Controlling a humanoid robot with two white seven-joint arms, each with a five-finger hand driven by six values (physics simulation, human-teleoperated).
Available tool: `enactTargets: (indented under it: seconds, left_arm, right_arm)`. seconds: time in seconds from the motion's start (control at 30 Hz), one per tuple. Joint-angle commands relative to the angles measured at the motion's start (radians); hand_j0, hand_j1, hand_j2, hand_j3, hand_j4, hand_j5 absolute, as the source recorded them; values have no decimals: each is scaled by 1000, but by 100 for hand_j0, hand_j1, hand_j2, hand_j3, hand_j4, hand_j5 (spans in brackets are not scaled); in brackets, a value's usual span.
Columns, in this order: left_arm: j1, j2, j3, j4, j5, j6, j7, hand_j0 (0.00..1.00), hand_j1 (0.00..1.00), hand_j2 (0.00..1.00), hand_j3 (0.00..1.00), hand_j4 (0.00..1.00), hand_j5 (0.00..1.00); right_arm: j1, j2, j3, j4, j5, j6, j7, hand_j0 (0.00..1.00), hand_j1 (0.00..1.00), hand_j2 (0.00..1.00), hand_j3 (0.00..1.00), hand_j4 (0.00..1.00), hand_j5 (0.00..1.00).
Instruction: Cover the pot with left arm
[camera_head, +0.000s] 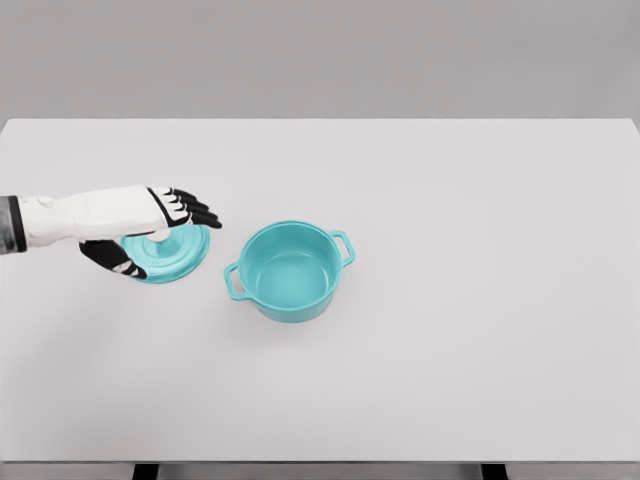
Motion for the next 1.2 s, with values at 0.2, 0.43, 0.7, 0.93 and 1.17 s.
enactTargets:
  seconds: [0.2,0.43,0.7,0.93,1.17]
  left_arm:
    - [-74,-3,-7,165,0,2,0,100,100,100,100,100,100]
    - [-152,-134,-62,312,-104,2,14,100,100,100,100,100,100]
    - [-203,-148,-162,370,-141,2,7,100,100,100,100,100,100]
    - [-206,-187,-188,401,-141,2,3,100,100,100,100,100,100]
    - [-215,-183,-192,428,-143,2,2,100,100,100,100,100,100]
  right_arm:
    - [2,0,0,1,1,-1,1,100,100,100,100,100,100]
    - [2,0,0,1,1,-1,1,100,100,100,100,100,100]
    - [2,0,0,0,1,-1,1,100,100,100,100,100,100]
    - [2,0,0,1,1,-1,1,100,100,100,100,100,100]
    - [2,0,0,0,1,0,1,100,100,100,100,100,100]
